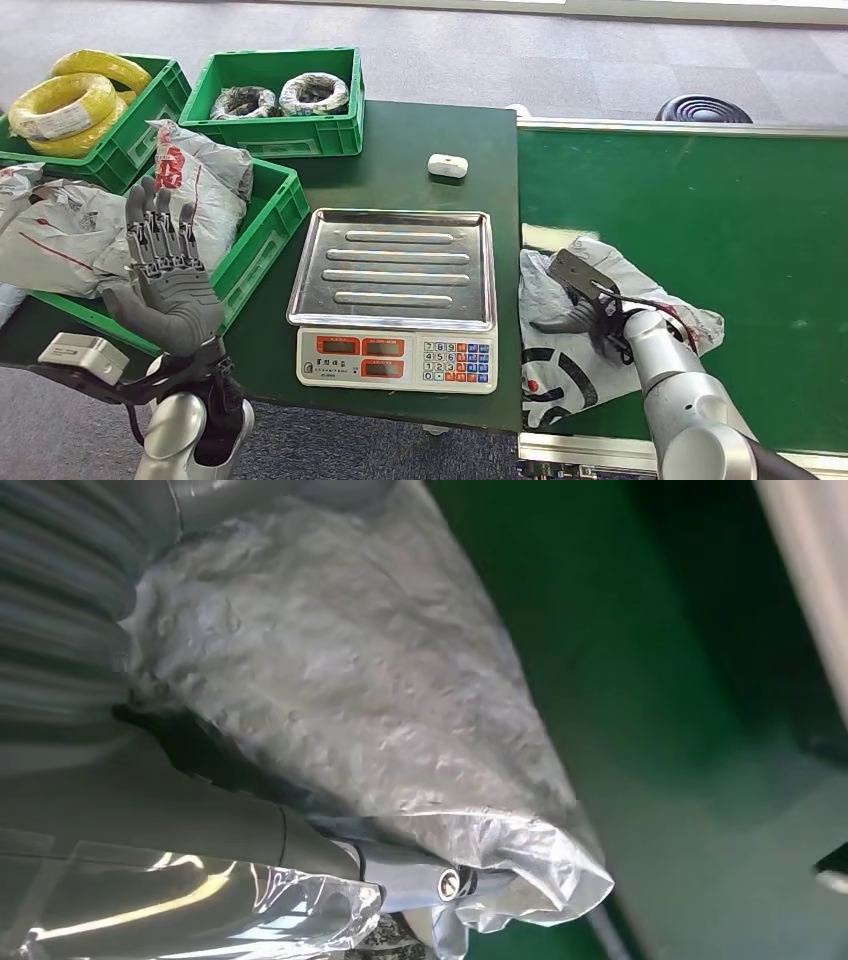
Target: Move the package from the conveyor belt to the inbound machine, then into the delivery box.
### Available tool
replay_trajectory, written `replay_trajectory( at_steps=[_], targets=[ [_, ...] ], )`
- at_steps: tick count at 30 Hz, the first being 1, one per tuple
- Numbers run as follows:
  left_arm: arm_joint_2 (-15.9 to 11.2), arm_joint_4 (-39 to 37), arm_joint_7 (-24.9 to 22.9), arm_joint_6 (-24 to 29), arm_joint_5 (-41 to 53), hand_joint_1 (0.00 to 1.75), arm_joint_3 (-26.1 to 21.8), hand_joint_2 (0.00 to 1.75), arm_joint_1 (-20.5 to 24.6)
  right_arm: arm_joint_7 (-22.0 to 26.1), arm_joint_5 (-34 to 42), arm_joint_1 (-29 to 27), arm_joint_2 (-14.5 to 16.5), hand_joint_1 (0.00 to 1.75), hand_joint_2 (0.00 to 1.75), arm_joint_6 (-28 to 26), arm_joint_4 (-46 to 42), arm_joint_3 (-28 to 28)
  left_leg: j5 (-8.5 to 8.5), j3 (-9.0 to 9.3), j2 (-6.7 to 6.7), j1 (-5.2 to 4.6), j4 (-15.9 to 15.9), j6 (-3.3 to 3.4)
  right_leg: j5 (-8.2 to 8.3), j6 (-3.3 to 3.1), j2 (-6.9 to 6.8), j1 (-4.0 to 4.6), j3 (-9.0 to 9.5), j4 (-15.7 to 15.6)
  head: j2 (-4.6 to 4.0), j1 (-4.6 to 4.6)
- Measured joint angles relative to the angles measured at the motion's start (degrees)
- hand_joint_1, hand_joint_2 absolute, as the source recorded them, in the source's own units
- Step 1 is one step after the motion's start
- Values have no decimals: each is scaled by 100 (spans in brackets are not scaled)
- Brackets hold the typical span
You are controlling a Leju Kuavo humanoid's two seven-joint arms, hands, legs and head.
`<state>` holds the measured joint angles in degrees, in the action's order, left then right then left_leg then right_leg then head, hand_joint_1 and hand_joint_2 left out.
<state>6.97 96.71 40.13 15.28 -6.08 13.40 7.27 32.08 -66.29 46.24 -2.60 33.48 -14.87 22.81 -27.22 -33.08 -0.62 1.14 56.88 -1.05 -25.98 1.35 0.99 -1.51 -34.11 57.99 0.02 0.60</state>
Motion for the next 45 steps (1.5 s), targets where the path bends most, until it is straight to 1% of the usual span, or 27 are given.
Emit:
replay_trajectory(
  at_steps=[2,4,8,11,14,16,18,20,22,23,24,26,29,30,31,33,36,37,38,39,41,42,43,44,45],
  targets=[
    [2,-1,1,16,4,0,1,0,6,169,33,-13,39,170,175,67,-14,-87,0,0,1,0,0,0,0,0,1,0,0,0,0,0],
    [9,-1,1,41,10,0,1,0,12,240,60,-10,73,170,175,74,-39,-159,0,0,2,0,0,0,0,0,2,0,-1,0,0,-1],
    [37,1,1,95,30,0,1,0,15,243,139,25,113,172,175,49,-79,-275,0,0,2,1,0,0,0,0,2,1,-1,0,0,0],
    [55,6,2,136,48,0,-1,0,14,248,215,30,140,174,175,-83,-114,-340,0,-1,1,1,0,0,0,0,2,1,-1,1,0,0],
    [66,52,0,213,80,0,-4,0,-17,328,413,44,177,174,175,-435,-166,-374,0,-6,1,1,0,0,0,0,2,1,-1,2,0,-1],
    [74,148,1,253,121,0,-10,0,-99,467,685,80,214,174,175,-829,-247,-377,0,-12,1,0,0,0,0,0,2,0,-5,3,0,0],
    [82,271,2,272,169,0,-25,0,-214,620,1124,148,263,174,175,-1252,-446,-387,0,-16,-1,0,0,0,1,0,1,0,-10,3,0,1],
    [90,375,1,275,199,0,-49,0,-313,708,1603,273,317,175,175,-1547,-746,-429,0,-16,-2,0,0,0,1,0,2,-1,-12,3,0,0],
    [97,447,1,281,228,0,-69,0,-388,748,2042,383,381,175,175,-1852,-1143,-497,0,-15,-2,0,0,0,1,0,1,-1,-12,2,0,0],
    [102,482,0,285,248,0,-79,0,-429,746,2256,392,426,174,175,-2114,-1432,-548,1,-15,-3,0,0,0,0,0,0,-1,-12,2,0,0],
    [110,519,1,290,271,0,-88,0,-477,694,2429,360,487,174,175,-2491,-1810,-620,1,-15,-3,0,0,0,0,0,-1,-1,-13,2,0,1],
    [136,582,1,292,305,0,-102,0,-570,404,2561,196,631,174,175,-3480,-2755,-821,0,-15,-4,0,0,0,-1,0,-2,-1,-14,2,0,0],
    [187,622,1,291,338,0,-110,0,-642,-253,2350,-220,843,175,175,-5131,-4431,-1279,-2,-18,-5,0,-1,-2,-4,1,-2,0,-16,2,0,-1],
    [204,624,1,291,348,0,-111,0,-648,-402,2283,-348,892,175,175,-5466,-4922,-1447,-4,-17,0,0,-1,-3,-4,1,1,0,-17,2,0,1],
    [219,624,0,292,357,0,-111,0,-648,-512,2237,-462,929,175,175,-5666,-5352,-1605,-7,-15,5,0,-2,-4,-5,1,6,0,-17,2,0,0],
    [241,623,1,294,367,0,-111,0,-647,-621,2203,-628,971,175,175,-5777,-5923,-1834,-11,-10,13,0,-2,-4,-5,0,12,0,-16,1,0,1],
    [262,623,1,301,368,0,-112,0,-647,-668,2220,-774,1002,174,175,-5867,-6476,-2052,-8,-7,4,0,-2,-1,-5,0,7,0,-11,0,0,0],
    [269,622,1,300,368,0,-111,0,-646,-642,2208,-819,1010,174,175,-5973,-6612,-2095,-6,-7,2,0,-2,0,-4,1,4,-1,-9,0,0,-1],
    [277,617,2,297,368,0,-110,0,-641,-590,2166,-876,1025,175,175,-6133,-6740,-2129,-5,-6,0,0,-1,1,-4,1,2,-1,-8,0,0,-2],
    [289,602,2,294,371,0,-107,0,-630,-479,2053,-956,1073,175,175,-6409,-6917,-2162,-4,-6,-1,0,-1,1,-4,1,1,-1,-7,0,0,-2],
    [327,535,1,291,376,0,-83,0,-566,-226,1778,-1158,1247,174,175,-6981,-7355,-2225,-5,-5,1,0,-1,1,-4,1,3,-1,-8,0,0,0],
    [348,490,0,293,373,0,-61,0,-516,-166,1672,-1243,1336,173,175,-7165,-7561,-2277,-6,-5,3,0,-1,0,-4,1,4,0,-8,0,0,2],
    [363,443,0,297,353,0,-33,0,-456,-236,1618,-1295,1388,172,175,-7162,-7699,-2372,-6,-6,5,0,-2,-1,-4,1,5,0,-8,1,0,1],
    [370,401,0,299,323,0,-10,0,-394,-393,1592,-1309,1399,171,175,-7026,-7768,-2498,-7,-7,6,0,-3,-1,-4,1,6,0,-8,1,0,0],
    [372,354,0,288,279,0,9,0,-326,-565,1557,-1294,1392,171,175,-6728,-7780,-2686,-7,-8,9,0,-4,-1,-3,0,7,0,-8,1,0,-1]
  ],
)
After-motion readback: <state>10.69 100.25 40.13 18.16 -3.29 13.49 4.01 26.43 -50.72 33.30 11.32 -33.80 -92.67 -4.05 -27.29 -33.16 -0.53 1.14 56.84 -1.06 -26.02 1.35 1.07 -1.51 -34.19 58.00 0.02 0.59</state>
